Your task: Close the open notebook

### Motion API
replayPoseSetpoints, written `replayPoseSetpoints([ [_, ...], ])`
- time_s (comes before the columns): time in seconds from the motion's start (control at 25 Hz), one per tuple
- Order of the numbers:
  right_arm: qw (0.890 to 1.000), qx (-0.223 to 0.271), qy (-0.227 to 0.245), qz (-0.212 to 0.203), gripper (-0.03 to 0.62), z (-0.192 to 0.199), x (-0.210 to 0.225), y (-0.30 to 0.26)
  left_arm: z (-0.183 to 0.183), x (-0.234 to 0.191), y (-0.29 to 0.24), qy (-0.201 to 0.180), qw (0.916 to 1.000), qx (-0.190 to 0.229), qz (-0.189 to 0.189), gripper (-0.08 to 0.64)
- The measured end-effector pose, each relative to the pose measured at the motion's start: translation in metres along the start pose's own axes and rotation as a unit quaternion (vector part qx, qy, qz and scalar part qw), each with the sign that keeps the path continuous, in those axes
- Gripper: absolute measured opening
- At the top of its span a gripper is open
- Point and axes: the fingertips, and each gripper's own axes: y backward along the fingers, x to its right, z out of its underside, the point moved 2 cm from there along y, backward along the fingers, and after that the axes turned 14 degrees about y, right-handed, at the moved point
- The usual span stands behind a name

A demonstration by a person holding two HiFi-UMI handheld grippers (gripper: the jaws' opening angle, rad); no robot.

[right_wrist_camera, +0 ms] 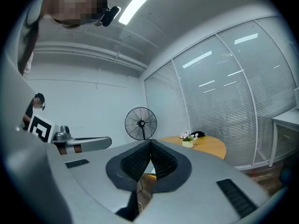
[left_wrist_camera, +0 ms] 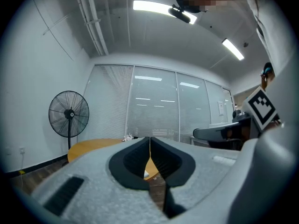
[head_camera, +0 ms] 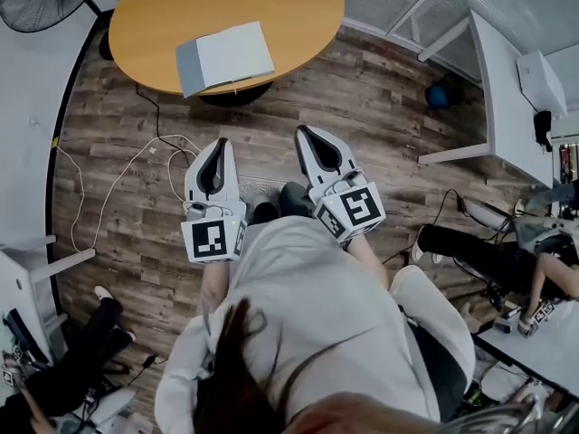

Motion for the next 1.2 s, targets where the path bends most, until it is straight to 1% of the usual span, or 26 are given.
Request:
replayPoseSetpoints([
  [0.24,1.0,-0.004,-0.008,0.002,0.003,0.005,0.009,-0.013,0.004,-0.006,-0.012,0.005,0.9999,-0.009,-0.003,0.02],
  [0.4,1.0,-0.012,-0.017,-0.002,0.003,0.014,0.021,-0.032,0.008,-0.017,-0.032,0.009,0.9997,-0.018,-0.012,0.02],
  [0.56,1.0,-0.017,-0.023,-0.008,0.003,0.022,0.043,-0.06,0.01,-0.028,-0.065,0.011,0.9995,-0.022,-0.02,0.02],
  [0.76,0.999,-0.013,-0.029,-0.018,0.003,0.024,0.086,-0.104,0.007,-0.038,-0.122,0.006,0.9994,-0.016,-0.029,0.02],
  [0.96,0.999,-0.005,-0.02,-0.039,0.003,0.022,0.122,-0.149,-0.003,-0.052,-0.17,-0.004,0.999,-0.001,-0.045,0.02],
  [1.2,0.998,-0.001,-0.015,-0.066,0.003,0.023,0.151,-0.192,-0.005,-0.068,-0.212,-0.004,0.9974,0.007,-0.072,0.02],
])
